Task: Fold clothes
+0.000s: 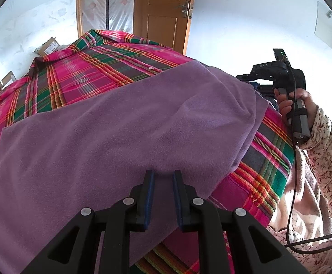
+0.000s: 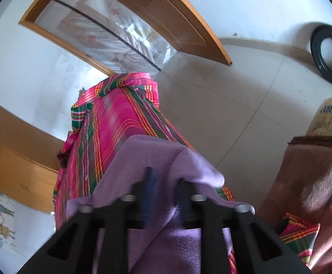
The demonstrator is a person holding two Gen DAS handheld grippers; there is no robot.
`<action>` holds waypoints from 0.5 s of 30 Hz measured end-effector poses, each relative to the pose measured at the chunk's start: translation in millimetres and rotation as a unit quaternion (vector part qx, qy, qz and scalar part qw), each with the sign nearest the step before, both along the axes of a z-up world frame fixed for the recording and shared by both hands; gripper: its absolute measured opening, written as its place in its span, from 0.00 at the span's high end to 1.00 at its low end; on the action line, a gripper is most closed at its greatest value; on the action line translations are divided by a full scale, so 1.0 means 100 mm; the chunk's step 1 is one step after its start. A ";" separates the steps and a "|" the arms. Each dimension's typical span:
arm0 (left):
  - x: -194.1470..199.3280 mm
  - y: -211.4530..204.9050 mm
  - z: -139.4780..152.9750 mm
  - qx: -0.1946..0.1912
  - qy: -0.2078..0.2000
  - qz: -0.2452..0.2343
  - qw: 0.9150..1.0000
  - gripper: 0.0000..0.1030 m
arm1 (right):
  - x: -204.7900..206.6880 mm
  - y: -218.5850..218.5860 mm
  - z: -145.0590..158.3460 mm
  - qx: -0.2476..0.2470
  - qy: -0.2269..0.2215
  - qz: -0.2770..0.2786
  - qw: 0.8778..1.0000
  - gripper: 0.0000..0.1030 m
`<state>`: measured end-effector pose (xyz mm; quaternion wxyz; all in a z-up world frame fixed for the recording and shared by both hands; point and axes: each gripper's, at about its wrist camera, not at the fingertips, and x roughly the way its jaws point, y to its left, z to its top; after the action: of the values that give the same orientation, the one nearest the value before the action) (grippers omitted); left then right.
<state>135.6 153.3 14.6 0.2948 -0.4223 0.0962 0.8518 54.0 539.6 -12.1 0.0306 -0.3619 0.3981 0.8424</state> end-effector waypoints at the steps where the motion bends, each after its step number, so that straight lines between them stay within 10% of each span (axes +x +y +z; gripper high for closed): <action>1: 0.00 0.00 0.00 -0.001 0.000 0.001 1.000 0.84 | 0.00 -0.02 0.02 0.010 0.001 -0.001 1.000 0.94; 15: 0.03 0.03 0.01 -0.005 0.002 0.002 1.000 0.84 | 0.48 -0.03 0.64 0.104 0.097 -0.063 0.988 0.97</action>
<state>138.3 156.7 15.7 0.2907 -0.4226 0.0999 0.8526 101.8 536.3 52.4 0.0825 -0.2471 0.3315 0.9068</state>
